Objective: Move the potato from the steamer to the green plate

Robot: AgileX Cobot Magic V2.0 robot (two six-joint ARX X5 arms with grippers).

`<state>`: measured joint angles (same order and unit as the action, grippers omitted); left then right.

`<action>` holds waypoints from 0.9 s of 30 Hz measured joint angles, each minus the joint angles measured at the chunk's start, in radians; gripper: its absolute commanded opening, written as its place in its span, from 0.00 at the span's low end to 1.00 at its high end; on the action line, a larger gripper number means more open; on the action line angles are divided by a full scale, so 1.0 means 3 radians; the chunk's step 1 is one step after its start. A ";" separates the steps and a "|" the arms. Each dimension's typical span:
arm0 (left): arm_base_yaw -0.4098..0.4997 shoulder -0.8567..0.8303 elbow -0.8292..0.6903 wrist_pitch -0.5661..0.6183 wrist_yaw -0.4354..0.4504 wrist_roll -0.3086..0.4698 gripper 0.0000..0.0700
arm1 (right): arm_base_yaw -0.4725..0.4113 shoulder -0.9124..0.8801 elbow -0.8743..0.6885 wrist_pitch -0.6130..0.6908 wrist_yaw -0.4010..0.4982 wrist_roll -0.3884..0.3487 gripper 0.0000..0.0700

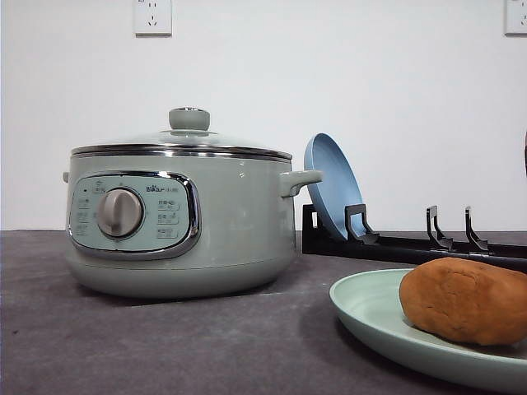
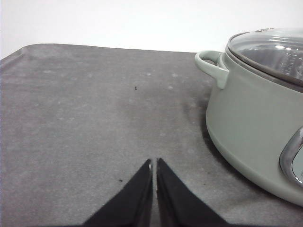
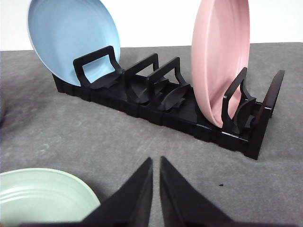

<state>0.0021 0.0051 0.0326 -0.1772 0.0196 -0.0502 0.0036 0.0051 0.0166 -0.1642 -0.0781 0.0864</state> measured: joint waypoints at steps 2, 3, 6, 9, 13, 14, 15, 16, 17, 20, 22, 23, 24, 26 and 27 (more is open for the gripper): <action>0.0000 0.0000 0.0000 0.0000 0.0001 0.0000 0.01 | 0.0000 0.0000 0.0000 0.0000 0.0000 0.0000 0.02; 0.0000 0.0000 0.0000 0.0000 0.0000 0.0000 0.01 | 0.0000 0.0000 0.0000 -0.0001 0.0000 0.0000 0.02; 0.0000 0.0000 0.0000 0.0000 0.0000 0.0000 0.01 | 0.0000 0.0000 0.0000 0.0000 0.0000 0.0000 0.02; 0.0000 0.0000 0.0000 0.0000 0.0000 0.0000 0.01 | 0.0000 0.0000 0.0000 0.0000 -0.0001 0.0000 0.02; 0.0000 0.0000 0.0000 0.0000 0.0000 0.0000 0.01 | 0.0000 0.0000 0.0000 0.0000 0.0000 0.0000 0.02; 0.0000 0.0000 0.0000 0.0000 0.0001 0.0000 0.01 | 0.0000 0.0000 0.0000 0.0000 0.0000 0.0000 0.02; 0.0000 0.0000 0.0000 0.0000 0.0000 0.0000 0.01 | 0.0000 0.0000 0.0000 0.0000 -0.0001 0.0000 0.02; 0.0000 0.0000 0.0000 0.0000 0.0000 0.0000 0.01 | 0.0000 0.0000 0.0000 0.0000 0.0000 0.0000 0.02; 0.0000 0.0000 0.0000 0.0000 0.0001 0.0000 0.01 | 0.0000 0.0000 0.0000 0.0000 0.0000 0.0000 0.02; 0.0000 0.0000 0.0000 0.0000 0.0001 0.0000 0.01 | 0.0000 0.0000 0.0000 0.0000 0.0000 0.0000 0.02; 0.0000 0.0000 0.0000 0.0000 0.0000 0.0000 0.01 | 0.0000 0.0000 0.0000 0.0000 -0.0001 0.0000 0.02; 0.0000 0.0000 0.0000 0.0000 0.0000 0.0000 0.01 | 0.0000 0.0000 0.0000 0.0000 0.0000 0.0000 0.02; 0.0000 0.0000 0.0000 0.0000 0.0000 0.0000 0.01 | 0.0000 0.0000 0.0000 0.0000 0.0000 0.0000 0.02; 0.0000 0.0000 0.0000 0.0000 0.0000 0.0000 0.01 | 0.0000 0.0000 0.0000 0.0000 0.0000 0.0000 0.02; 0.0000 0.0000 0.0000 0.0000 0.0000 0.0000 0.01 | 0.0000 0.0000 0.0000 0.0000 0.0000 0.0000 0.02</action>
<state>0.0021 0.0051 0.0326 -0.1772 0.0196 -0.0502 0.0036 0.0051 0.0166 -0.1642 -0.0780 0.0864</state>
